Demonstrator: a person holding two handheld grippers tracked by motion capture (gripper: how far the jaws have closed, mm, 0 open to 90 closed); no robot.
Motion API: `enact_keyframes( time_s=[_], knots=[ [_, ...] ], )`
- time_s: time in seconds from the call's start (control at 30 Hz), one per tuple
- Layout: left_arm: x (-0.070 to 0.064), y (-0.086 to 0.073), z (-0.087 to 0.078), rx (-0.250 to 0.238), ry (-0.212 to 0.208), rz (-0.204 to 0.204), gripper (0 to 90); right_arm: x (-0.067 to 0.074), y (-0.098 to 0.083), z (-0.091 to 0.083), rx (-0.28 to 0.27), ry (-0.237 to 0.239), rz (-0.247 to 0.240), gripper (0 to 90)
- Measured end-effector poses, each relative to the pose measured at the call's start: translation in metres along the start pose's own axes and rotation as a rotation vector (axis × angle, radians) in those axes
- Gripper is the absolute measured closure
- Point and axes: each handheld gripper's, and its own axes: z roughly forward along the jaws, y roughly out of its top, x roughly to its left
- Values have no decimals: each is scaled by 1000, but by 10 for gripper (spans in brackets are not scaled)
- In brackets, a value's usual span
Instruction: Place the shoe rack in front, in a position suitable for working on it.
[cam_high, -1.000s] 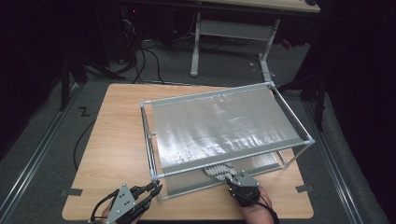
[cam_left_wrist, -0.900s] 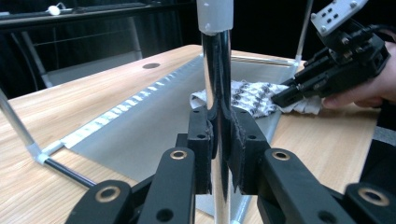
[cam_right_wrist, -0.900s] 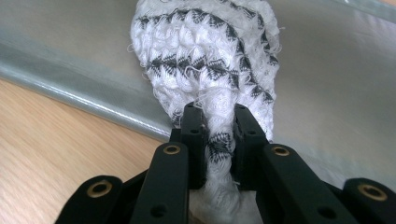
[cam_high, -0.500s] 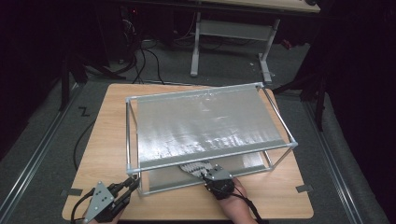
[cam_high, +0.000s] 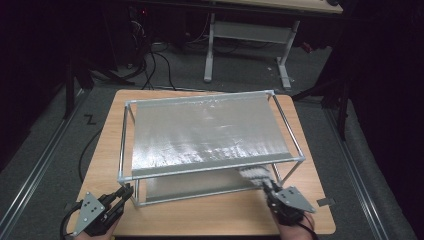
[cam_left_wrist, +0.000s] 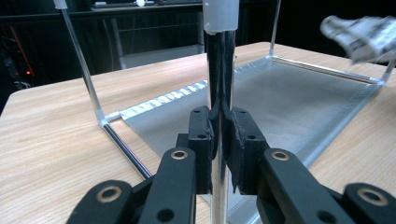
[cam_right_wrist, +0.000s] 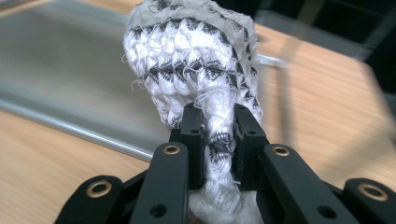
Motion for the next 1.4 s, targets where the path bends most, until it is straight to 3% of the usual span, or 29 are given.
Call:
enact_keyframes(
  time_s=[0.03, 0.07, 0.1, 0.13, 0.2, 0.27, 0.37, 0.5, 0.53, 0.6, 0.63, 0.67, 0.7, 0.8, 0.9, 1.0, 1.07, 1.4],
  knots=[
    [0, 0, 0, 0, 0, 0, 803, 0, 0, 0, 0, 0, 0, 780],
    [0, 0, 0, 0, -1, 6, 802, -17, -3, -16, -16, -64, 27, 780],
    [0, 0, 0, 0, -2, 8, 802, -17, -3, -16, -16, -64, 27, 780],
    [0, 0, 0, 0, -4, 8, 802, -28, -1, -29, -49, -117, 48, 781],
    [1, 0, 0, -1, -7, 7, 802, -31, 1, -32, -62, -133, 53, 781],
    [0, 0, 1, -4, -5, 8, 802, -40, 10, -43, -115, -187, 61, 782],
    [0, 0, 0, -3, -5, 10, 801, -42, 14, -41, -109, -210, 55, 782],
    [-1, -1, 0, -7, -8, 11, 801, -44, 9, -24, -45, -210, 59, 781],
    [-1, -1, -1, -5, -8, 17, 801, -44, 1, -11, 6, -209, 53, 779],
    [-2, -1, -1, -3, -9, 21, 800, -45, -7, -2, 50, -202, 58, 778],
    [-2, -1, -1, -3, -9, 21, 800, -45, -7, -2, 50, -202, 58, 778],
    [-2, -1, -1, -4, -11, 23, 800, -48, -17, 9, 98, -189, 67, 777],
    [-2, -1, -1, -4, -11, 23, 800, -48, -17, 9, 98, -189, 67, 777],
    [-2, -1, 0, -4, -13, 25, 799, -50, -33, 26, 189, -150, 76, 776],
    [-2, -1, 0, -4, -14, 25, 799, -49, -41, 34, 231, -132, 79, 775],
    [-2, -1, 0, -5, -16, 24, 800, -50, -43, 36, 239, -124, 84, 775],
    [-2, -1, 0, -5, -18, 24, 800, -49, -41, 35, 228, -130, 94, 775],
    [-2, -1, 0, -9, -19, 25, 800, -54, 1, -3, -18, -206, 116, 774]
  ],
)
